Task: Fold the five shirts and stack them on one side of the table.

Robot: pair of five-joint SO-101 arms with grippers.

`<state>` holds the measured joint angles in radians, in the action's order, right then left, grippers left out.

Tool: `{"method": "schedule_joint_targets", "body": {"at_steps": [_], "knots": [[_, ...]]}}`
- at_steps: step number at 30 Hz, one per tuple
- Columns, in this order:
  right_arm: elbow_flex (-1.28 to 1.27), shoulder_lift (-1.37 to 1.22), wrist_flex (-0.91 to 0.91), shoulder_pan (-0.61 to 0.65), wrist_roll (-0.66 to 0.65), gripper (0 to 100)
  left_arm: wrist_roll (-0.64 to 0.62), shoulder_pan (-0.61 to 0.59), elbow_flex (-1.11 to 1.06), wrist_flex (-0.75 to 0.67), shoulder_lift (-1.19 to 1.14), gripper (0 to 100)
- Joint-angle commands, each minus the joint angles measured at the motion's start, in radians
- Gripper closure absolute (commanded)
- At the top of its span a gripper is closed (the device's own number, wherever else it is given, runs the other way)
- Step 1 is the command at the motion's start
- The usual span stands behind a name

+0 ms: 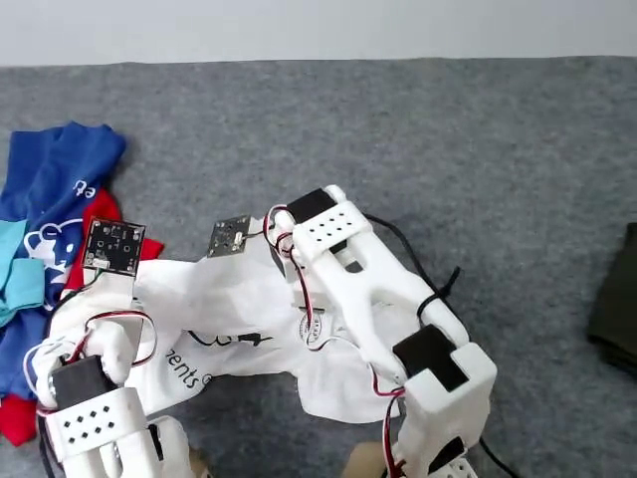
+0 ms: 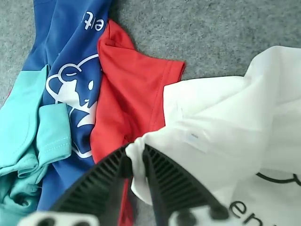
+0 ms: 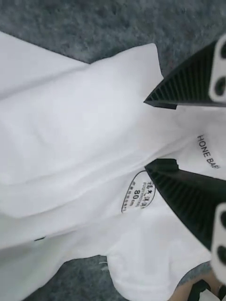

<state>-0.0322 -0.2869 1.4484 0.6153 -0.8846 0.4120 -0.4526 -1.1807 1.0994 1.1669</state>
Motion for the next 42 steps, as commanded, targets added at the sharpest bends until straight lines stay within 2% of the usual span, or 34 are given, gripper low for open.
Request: {"method": "schedule_joint_targets", "body": {"at_steps": [1,8,16,31,42], "knots": [[0.051,-0.008,0.010,-0.005,-0.009,82.4,-0.008,-0.002,0.004,-0.014,0.011,100],[0.057,-0.031,-0.042,-0.010,-0.009,82.7,-0.008,-0.002,0.004,-0.012,0.011,100],[0.216,-0.039,0.039,-0.044,-0.009,82.7,-0.008,-0.002,0.004,-0.012,0.011,100],[0.216,-0.087,0.114,-0.031,-0.011,82.7,-0.008,-0.002,0.004,-0.014,0.011,100],[0.222,-0.140,0.073,-0.035,-0.068,82.6,-0.008,-0.002,0.004,-0.014,0.011,100]]}}
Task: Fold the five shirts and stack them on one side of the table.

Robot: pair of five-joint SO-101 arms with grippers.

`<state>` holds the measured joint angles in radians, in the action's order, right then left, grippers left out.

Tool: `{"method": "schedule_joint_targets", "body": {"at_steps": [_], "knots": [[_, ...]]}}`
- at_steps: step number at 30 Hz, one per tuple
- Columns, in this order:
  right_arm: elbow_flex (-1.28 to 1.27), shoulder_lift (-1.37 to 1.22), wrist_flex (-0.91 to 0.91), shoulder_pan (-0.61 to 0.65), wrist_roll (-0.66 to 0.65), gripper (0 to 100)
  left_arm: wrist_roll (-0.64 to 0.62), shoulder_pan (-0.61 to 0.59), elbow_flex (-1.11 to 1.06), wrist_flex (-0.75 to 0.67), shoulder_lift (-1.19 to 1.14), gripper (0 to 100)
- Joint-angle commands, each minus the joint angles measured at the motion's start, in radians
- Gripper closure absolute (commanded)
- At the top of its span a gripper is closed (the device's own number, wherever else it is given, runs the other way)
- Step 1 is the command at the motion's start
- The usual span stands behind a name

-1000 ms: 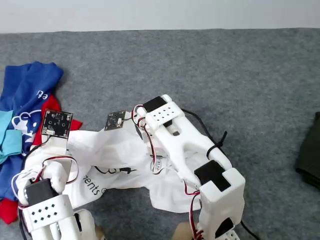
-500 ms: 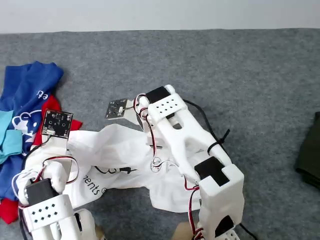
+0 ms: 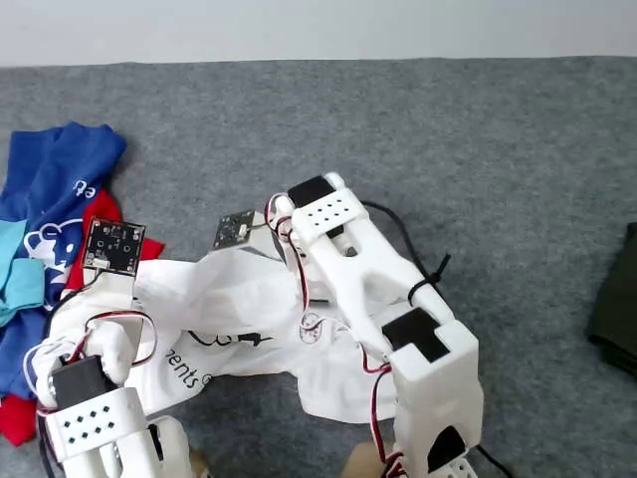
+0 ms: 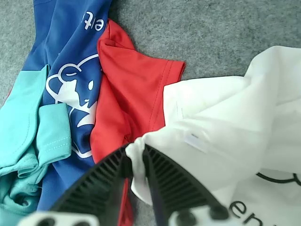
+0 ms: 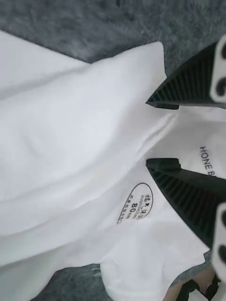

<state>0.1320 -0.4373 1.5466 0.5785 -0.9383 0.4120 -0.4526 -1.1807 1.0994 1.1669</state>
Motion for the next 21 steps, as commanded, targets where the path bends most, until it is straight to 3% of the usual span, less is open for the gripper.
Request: {"method": "schedule_joint_targets", "body": {"at_steps": [1,11,17,21], "knots": [[0.058,0.010,-0.036,0.001,-0.014,82.5,-0.008,-0.002,0.004,-0.014,0.011,100],[0.057,0.001,-0.064,0.021,-0.054,82.8,-0.008,-0.002,-0.018,-0.017,0.011,100],[0.057,0.001,-0.058,0.022,-0.086,95.0,-0.008,-0.002,-0.039,-0.015,0.011,100],[0.054,0.001,-0.056,0.027,-0.144,97.4,-0.008,-0.002,-0.035,-0.020,0.011,100]]}}
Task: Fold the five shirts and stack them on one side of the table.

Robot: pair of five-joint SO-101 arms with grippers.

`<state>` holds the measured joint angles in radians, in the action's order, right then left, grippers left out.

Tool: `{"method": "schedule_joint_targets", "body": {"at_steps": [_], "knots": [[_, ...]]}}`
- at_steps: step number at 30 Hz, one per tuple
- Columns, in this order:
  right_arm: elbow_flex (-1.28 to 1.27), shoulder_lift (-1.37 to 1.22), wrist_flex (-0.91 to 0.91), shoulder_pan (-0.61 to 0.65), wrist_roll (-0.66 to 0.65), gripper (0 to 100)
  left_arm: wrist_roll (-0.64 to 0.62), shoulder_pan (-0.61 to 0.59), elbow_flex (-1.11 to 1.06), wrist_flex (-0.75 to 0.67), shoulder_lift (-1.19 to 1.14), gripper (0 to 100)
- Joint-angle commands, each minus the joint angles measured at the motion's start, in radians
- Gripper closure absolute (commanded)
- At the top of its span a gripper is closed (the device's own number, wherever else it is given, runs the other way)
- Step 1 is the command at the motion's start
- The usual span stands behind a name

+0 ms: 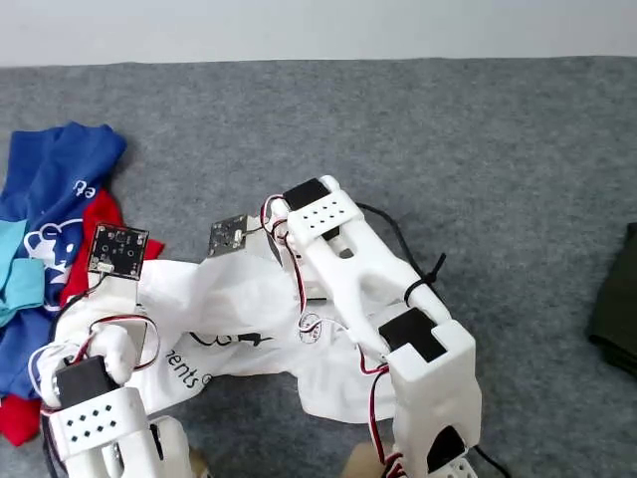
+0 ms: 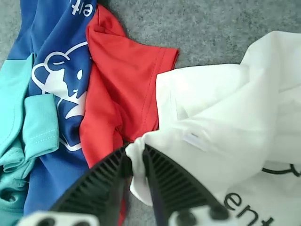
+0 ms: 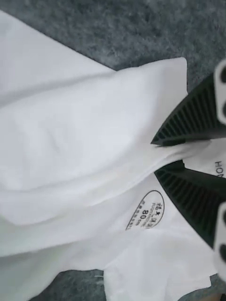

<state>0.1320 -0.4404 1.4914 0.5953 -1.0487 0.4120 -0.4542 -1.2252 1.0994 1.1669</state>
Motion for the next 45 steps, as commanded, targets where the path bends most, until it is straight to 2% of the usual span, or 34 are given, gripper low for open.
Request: {"method": "schedule_joint_targets", "body": {"at_steps": [1,6,14,23,34,42,45], "knots": [[0.054,0.004,-0.001,0.010,-0.035,97.4,-0.008,0.000,0.010,-0.020,0.011,100],[0.058,0.022,0.004,0.004,-0.077,98.7,-0.008,0.000,0.013,-0.020,0.011,100],[0.169,0.133,0.101,-0.071,-0.074,98.8,-0.008,0.000,0.102,-0.018,0.011,100],[0.187,0.200,0.108,-0.125,-0.072,98.8,-0.008,0.000,0.173,-0.014,0.011,100],[0.192,0.203,0.108,-0.125,0.051,99.1,-0.009,0.000,0.186,-0.012,0.011,100],[0.192,0.205,0.108,-0.136,0.219,99.1,-0.011,0.000,0.246,-0.014,0.012,100],[0.192,0.225,0.101,-0.160,0.281,99.1,-0.075,0.002,0.318,-0.014,0.012,100]]}}
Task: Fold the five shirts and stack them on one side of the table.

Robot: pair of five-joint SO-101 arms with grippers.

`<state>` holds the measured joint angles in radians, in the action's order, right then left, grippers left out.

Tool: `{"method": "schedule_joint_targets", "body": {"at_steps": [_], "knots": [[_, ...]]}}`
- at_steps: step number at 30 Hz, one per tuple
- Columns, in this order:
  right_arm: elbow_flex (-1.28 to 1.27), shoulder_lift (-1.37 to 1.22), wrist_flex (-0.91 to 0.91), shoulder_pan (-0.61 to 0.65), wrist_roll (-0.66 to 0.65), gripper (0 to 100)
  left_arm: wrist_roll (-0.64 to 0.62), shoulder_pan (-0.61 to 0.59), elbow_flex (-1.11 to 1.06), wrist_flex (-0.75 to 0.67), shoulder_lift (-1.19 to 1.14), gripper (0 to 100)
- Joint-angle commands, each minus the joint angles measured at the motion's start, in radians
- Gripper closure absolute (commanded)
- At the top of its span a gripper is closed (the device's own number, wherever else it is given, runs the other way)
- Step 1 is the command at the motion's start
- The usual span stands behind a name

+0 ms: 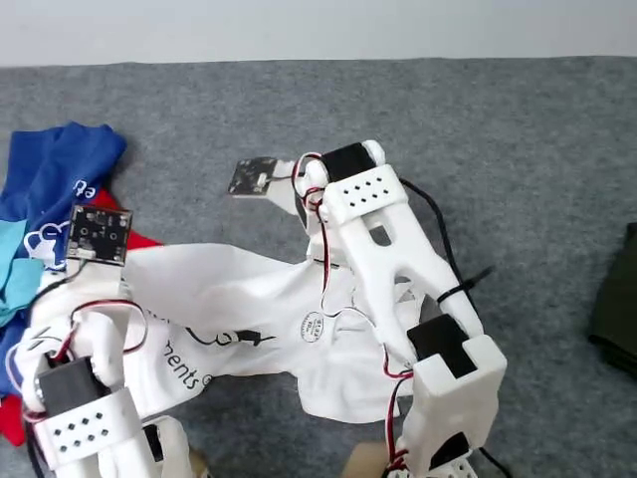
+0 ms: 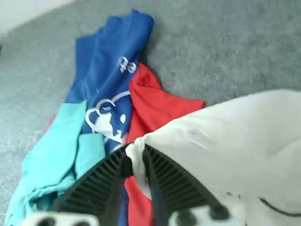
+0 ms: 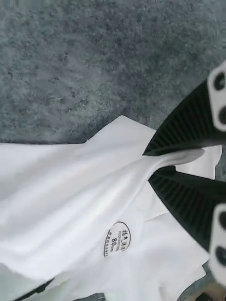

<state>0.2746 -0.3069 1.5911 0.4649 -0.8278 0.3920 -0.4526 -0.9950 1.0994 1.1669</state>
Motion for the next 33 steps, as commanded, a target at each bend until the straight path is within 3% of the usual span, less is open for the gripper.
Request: {"method": "schedule_joint_targets", "body": {"at_steps": [1,8,13,17,25,33], "knots": [[0.049,0.101,-0.001,-0.041,0.084,99.1,-0.080,0.000,0.111,-0.014,0.011,100],[0.048,0.130,0.007,-0.090,0.218,99.1,-0.095,0.120,0.148,0.054,0.011,99],[0.048,0.130,0.007,-0.105,0.259,99.1,-0.095,0.180,0.120,0.157,0.011,91],[0.048,0.136,0.008,-0.142,0.281,99.1,-0.080,0.178,0.030,0.169,0.011,89],[0.060,0.182,0.050,-0.240,0.276,99.1,0.126,0.115,-0.194,0.169,0.011,89],[0.057,0.211,0.051,-0.274,0.275,99.1,0.232,0.066,-0.122,0.210,0.009,85]]}}
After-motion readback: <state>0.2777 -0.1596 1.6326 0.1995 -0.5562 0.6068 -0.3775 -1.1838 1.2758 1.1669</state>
